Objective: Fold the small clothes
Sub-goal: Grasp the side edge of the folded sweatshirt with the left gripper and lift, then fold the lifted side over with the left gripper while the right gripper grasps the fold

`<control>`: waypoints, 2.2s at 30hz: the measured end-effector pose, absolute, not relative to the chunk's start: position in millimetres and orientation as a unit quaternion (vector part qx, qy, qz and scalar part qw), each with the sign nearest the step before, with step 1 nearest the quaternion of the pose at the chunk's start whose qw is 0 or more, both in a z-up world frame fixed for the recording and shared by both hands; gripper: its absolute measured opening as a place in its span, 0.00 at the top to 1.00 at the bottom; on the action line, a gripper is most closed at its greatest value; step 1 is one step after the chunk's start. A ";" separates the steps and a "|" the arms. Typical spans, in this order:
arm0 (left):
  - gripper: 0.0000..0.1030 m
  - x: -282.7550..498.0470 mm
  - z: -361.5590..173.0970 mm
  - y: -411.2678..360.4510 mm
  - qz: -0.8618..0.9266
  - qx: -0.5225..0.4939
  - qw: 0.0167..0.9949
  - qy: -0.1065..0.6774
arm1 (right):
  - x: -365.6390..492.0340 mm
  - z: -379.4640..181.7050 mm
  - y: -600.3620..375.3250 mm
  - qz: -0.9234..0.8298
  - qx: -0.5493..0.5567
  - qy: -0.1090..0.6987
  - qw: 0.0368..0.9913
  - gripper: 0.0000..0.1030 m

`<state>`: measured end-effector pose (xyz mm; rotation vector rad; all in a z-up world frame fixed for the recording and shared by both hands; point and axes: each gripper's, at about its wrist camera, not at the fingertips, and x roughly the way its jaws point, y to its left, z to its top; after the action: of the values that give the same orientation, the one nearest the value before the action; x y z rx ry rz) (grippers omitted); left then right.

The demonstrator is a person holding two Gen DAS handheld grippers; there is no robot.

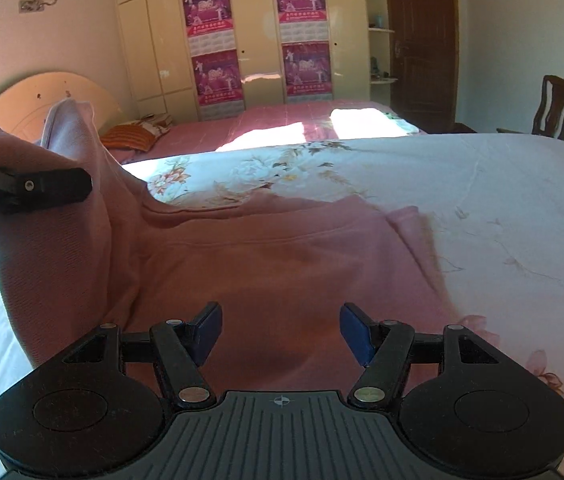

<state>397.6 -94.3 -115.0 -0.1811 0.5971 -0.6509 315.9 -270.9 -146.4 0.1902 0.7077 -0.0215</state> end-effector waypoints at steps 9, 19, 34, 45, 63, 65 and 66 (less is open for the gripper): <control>0.75 376.9 -176.1 -188.3 -0.335 0.034 0.872 0.355 | 301.9 -139.9 -374.3 -0.038 0.189 0.342 0.920 0.37; 0.34 359.7 -141.2 -132.4 -0.297 0.025 0.900 0.319 | 330.2 -132.7 -377.1 0.071 0.258 0.381 0.885 0.37; 0.31 396.5 -155.5 -71.7 -0.170 -0.041 0.919 0.352 | 380.2 -168.5 -367.1 0.114 0.295 0.415 0.853 0.89; 0.32 386.7 -159.5 -104.7 -0.219 -0.035 0.908 0.356 | 333.9 -144.8 -394.3 0.067 0.216 0.377 0.898 0.90; 0.34 381.9 -185.2 -107.3 -0.196 -0.074 0.895 0.394 | 276.5 -150.3 -395.6 0.049 0.164 0.424 0.889 0.72; 0.34 381.3 -186.7 -109.4 -0.193 -0.073 0.896 0.393 | 280.2 -159.3 -393.8 0.040 0.152 0.422 0.893 0.72; 0.34 381.2 -186.0 -109.4 -0.192 -0.072 0.896 0.393 | 279.9 -159.6 -393.8 0.038 0.156 0.421 0.893 0.71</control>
<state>381.2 -109.4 -186.0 -0.1487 0.8154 -0.3981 279.9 -393.8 -159.6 0.3239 0.8733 0.0782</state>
